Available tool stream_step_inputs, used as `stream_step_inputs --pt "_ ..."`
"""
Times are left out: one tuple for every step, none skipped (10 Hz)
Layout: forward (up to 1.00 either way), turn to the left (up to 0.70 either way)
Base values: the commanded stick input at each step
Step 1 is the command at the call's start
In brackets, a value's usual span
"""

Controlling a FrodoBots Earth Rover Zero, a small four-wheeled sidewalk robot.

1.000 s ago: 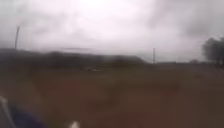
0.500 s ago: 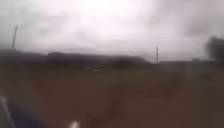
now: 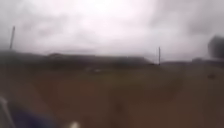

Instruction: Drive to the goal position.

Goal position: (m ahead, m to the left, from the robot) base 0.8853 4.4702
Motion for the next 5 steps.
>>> stream_step_inputs --pt "0.70 0.00" --pt "0.70 0.00" --pt "0.70 0.00" --pt "0.70 0.00" --pt "0.70 0.00"
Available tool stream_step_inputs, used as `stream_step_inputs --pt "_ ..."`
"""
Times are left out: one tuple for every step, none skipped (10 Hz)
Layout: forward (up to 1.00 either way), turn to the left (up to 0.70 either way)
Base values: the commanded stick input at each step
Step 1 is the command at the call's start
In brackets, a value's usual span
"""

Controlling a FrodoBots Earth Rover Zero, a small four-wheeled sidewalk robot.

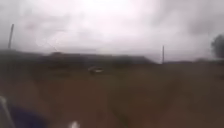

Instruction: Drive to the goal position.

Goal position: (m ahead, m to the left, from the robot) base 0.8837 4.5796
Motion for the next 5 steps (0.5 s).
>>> stream_step_inputs --pt "0.70 0.00" --pt "0.70 0.00" --pt "0.70 0.00" --pt "0.70 0.00" --pt "0.70 0.00"
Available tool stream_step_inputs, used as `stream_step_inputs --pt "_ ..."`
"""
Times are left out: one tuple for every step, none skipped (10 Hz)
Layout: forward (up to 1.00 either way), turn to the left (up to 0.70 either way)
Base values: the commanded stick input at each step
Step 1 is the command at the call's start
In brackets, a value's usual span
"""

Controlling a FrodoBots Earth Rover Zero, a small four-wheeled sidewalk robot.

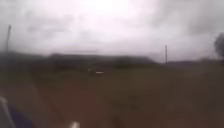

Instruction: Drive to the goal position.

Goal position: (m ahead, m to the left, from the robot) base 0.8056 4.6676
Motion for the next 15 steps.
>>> stream_step_inputs --pt "0.70 0.00" --pt "0.70 0.00" --pt "0.70 0.00" --pt "0.70 0.00" --pt "0.70 0.00" --pt "0.70 0.00" --pt "0.70 0.00" --pt "0.70 0.00" --pt "0.70 0.00" --pt "0.70 0.00" --pt "0.70 -0.03" --pt "0.70 -0.21" --pt "0.70 -0.35" --pt "0.70 -0.35" --pt "0.70 -0.35"
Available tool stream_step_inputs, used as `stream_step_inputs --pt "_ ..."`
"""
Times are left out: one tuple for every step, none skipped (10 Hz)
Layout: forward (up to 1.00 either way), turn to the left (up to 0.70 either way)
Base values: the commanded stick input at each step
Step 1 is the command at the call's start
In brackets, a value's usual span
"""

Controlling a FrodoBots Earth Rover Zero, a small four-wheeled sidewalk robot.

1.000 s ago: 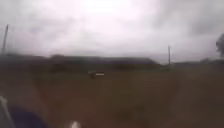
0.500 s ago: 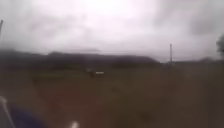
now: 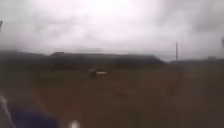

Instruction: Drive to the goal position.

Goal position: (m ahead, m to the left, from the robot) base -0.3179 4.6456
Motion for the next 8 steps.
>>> stream_step_inputs --pt "0.70 -0.35" --pt "0.70 -0.35" --pt "0.70 -0.35" --pt "0.70 -0.29" --pt "0.70 -0.13" --pt "0.70 0.00" --pt "0.70 0.00" --pt "0.70 0.00"
